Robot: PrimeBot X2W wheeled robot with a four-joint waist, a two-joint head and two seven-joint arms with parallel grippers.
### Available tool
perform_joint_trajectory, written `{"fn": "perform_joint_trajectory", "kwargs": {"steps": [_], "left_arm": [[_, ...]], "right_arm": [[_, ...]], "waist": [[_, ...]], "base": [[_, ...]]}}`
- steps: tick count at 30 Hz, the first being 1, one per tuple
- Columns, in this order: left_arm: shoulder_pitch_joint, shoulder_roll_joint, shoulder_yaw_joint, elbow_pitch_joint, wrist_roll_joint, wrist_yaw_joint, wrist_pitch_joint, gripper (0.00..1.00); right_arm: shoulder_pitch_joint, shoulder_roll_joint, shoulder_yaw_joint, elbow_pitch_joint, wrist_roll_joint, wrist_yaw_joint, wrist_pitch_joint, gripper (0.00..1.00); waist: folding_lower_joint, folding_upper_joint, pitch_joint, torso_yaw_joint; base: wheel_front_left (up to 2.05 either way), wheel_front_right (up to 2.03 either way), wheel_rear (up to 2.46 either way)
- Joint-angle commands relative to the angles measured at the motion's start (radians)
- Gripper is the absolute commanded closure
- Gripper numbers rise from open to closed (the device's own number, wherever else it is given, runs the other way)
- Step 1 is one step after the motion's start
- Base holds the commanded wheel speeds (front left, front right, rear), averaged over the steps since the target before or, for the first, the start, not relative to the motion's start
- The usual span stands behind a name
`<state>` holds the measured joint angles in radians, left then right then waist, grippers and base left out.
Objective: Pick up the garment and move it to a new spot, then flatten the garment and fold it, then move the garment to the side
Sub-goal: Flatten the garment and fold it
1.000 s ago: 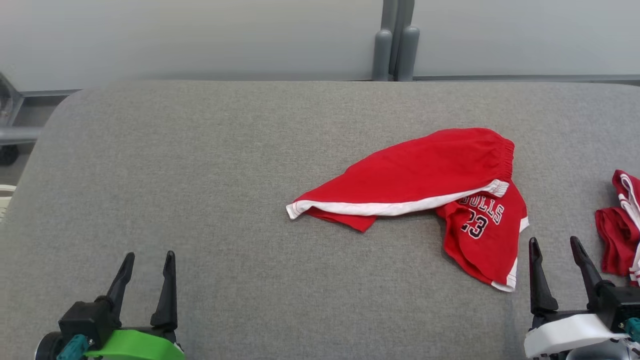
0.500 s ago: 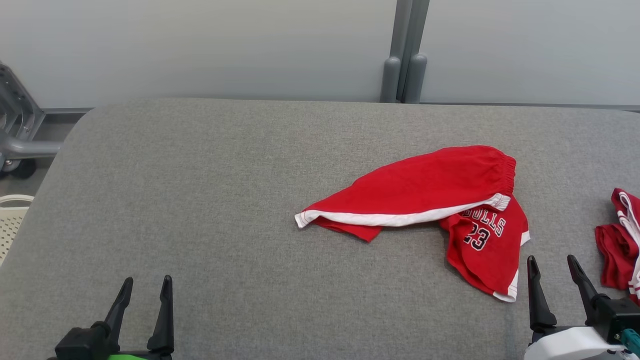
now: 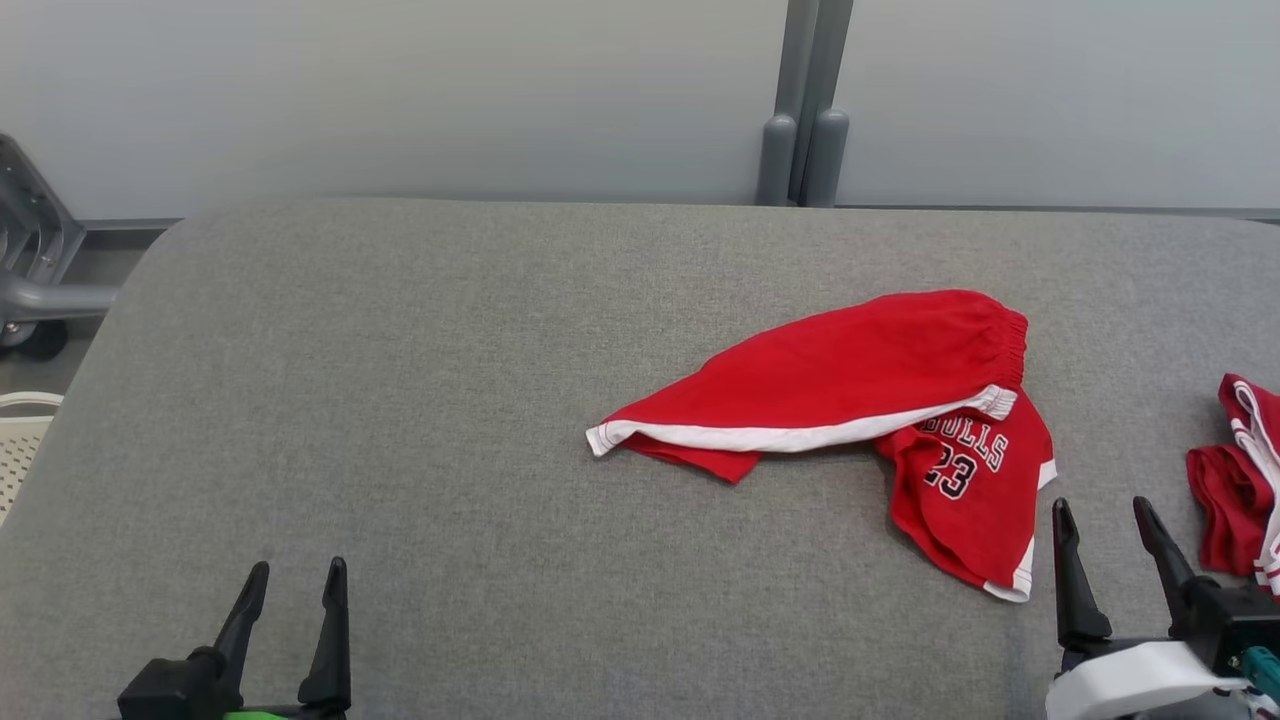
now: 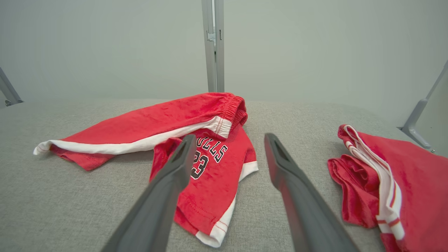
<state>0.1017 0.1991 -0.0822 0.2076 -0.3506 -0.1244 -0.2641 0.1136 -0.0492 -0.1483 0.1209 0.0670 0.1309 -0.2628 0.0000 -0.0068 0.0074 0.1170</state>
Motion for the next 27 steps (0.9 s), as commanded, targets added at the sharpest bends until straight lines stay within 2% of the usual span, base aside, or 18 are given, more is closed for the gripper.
{"fn": "perform_joint_trajectory", "kwargs": {"steps": [1, 4, 7, 14, 20, 27], "left_arm": [[-0.01, -0.008, 0.005, -0.004, 0.004, -0.004, 0.0, 0.0], [-0.055, -0.016, -0.015, 0.0, 0.001, -0.006, 0.0, 0.0], [-0.133, -0.026, -0.061, 0.012, -0.006, -0.006, 0.034, 0.0], [-0.343, -0.072, -0.175, 0.096, -0.07, -0.007, 0.217, 0.0], [-0.459, -0.074, -0.237, 0.153, -0.112, -0.007, 0.333, 0.0], [-0.548, -0.058, -0.314, 0.203, -0.14, -0.007, 0.358, 0.0]], "right_arm": [[-0.024, -0.003, -0.001, -0.01, -0.005, 0.0, -0.003, 0.0], [-0.072, -0.003, -0.005, -0.024, -0.024, 0.0, -0.003, 0.0], [-0.144, -0.021, 0.006, 0.015, -0.06, 0.0, 0.007, 0.0], [-0.304, -0.156, 0.051, 0.115, -0.073, 0.0, 0.178, 0.0], [-0.379, -0.236, 0.116, 0.134, -0.03, 0.0, 0.255, 0.0], [-0.411, -0.278, 0.176, 0.144, 0.031, 0.0, 0.275, 0.0]], "waist": [[0.0, 0.0068, 0.016, 0.0], [0.0, 0.0068, 0.06, 0.001], [0.0, 0.0068, 0.122, 0.007], [0.0, 0.0068, 0.256, 0.032], [0.0, 0.0068, 0.325, 0.025], [0.0, 0.0068, 0.352, 0.027]], "base": [[0.0, 0.0, 0.0], [0.0, 0.0, 0.0], [0.0, 0.0, 0.0], [0.0, 0.0, 0.0], [0.0, 0.0, 0.0], [0.0, 0.0, 0.0]]}}
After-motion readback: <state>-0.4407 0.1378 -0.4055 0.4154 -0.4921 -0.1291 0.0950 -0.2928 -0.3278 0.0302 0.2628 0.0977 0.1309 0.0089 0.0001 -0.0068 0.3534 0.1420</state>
